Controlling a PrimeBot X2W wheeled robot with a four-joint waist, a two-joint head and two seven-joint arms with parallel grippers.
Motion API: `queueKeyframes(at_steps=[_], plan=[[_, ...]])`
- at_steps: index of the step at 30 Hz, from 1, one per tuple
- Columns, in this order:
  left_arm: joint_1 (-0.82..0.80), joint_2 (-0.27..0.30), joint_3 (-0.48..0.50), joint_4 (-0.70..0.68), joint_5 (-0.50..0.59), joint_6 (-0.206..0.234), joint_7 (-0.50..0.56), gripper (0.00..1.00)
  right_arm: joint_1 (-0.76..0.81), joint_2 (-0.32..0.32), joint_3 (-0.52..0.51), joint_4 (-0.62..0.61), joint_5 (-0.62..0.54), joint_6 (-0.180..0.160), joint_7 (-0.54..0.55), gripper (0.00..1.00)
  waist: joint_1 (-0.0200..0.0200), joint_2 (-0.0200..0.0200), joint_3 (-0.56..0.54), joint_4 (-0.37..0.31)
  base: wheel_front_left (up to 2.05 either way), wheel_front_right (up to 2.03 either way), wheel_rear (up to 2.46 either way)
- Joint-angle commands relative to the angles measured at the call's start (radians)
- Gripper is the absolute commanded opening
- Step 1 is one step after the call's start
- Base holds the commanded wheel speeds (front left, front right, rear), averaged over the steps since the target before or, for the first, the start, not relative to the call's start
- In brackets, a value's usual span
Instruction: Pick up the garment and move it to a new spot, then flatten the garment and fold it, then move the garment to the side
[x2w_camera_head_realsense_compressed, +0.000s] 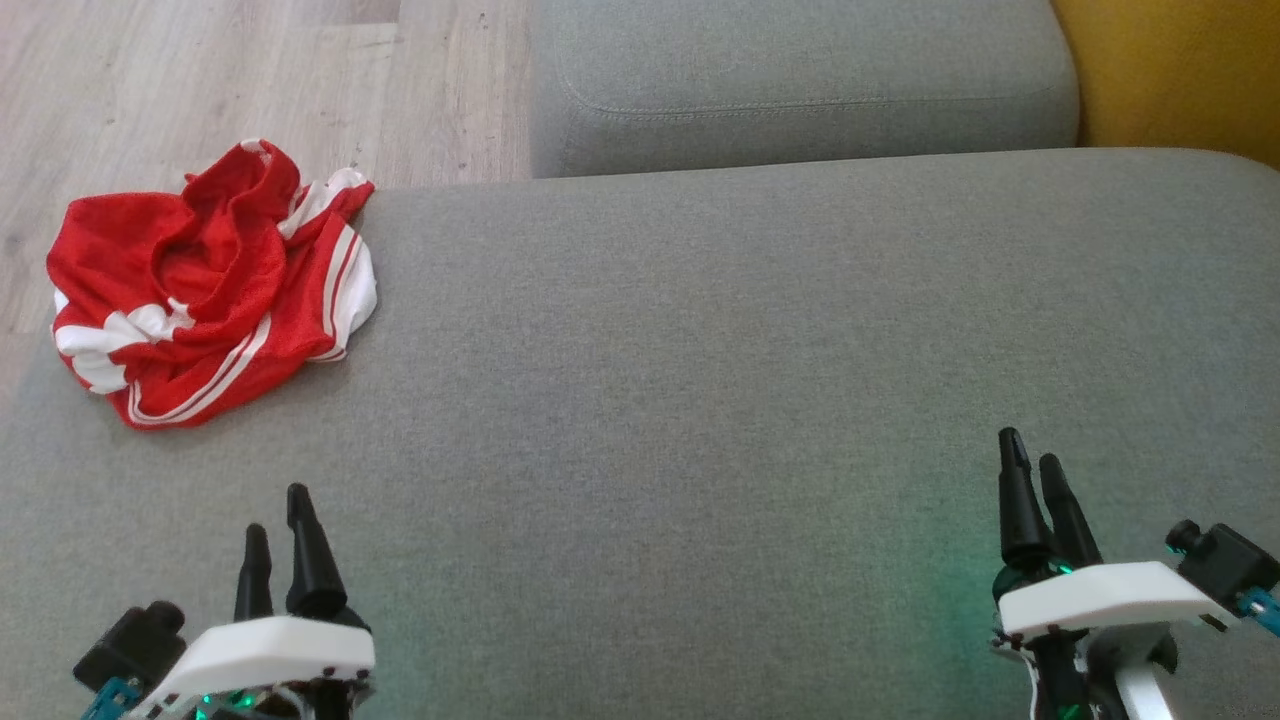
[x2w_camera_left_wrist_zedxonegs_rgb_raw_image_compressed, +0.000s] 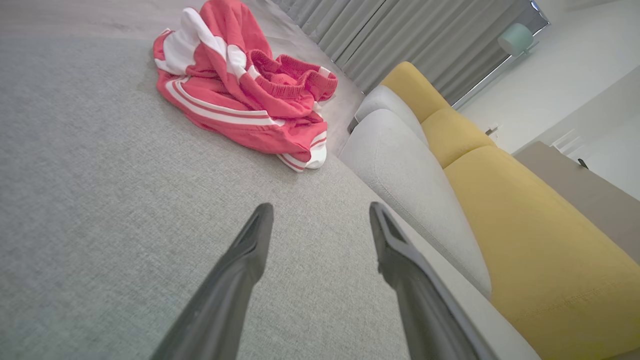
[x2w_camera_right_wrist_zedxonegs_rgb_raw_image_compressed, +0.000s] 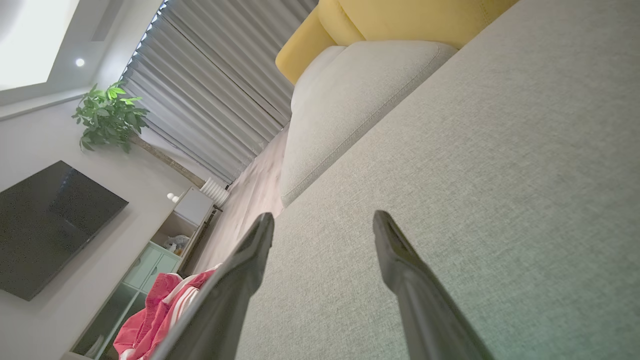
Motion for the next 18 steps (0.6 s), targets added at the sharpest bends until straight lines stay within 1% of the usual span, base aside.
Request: queueKeyframes(at_steps=[1, 11, 12, 18], plan=[[-0.022, 0.008, 0.005, -0.041, 0.041, 0.010, -0.015, 1.00, -0.050, -0.008, 0.022, -0.041, -0.042, 0.000, -0.016, 1.00, -0.0002, 0.0000, -0.001, 0.001, 0.00, 0.00, 0.00], [-0.012, 0.008, -0.017, -0.060, 0.175, 0.032, -0.045, 1.00, -0.048, -0.008, 0.050, -0.040, -0.156, 0.000, -0.046, 1.00, -0.0002, 0.0000, -0.007, 0.004, 0.00, 0.00, 0.00], [-0.012, 0.008, -0.017, -0.060, 0.175, 0.032, -0.045, 1.00, -0.048, -0.008, 0.050, -0.040, -0.156, 0.000, -0.046, 1.00, -0.0002, 0.0000, -0.007, 0.004, 0.00, 0.00, 0.00], [-0.004, 0.009, -0.034, -0.071, 0.267, 0.043, -0.063, 1.00, -0.045, -0.009, 0.065, -0.041, -0.226, 0.000, -0.063, 1.00, -0.0002, 0.0000, -0.011, 0.006, 0.00, 0.00, 0.00]])
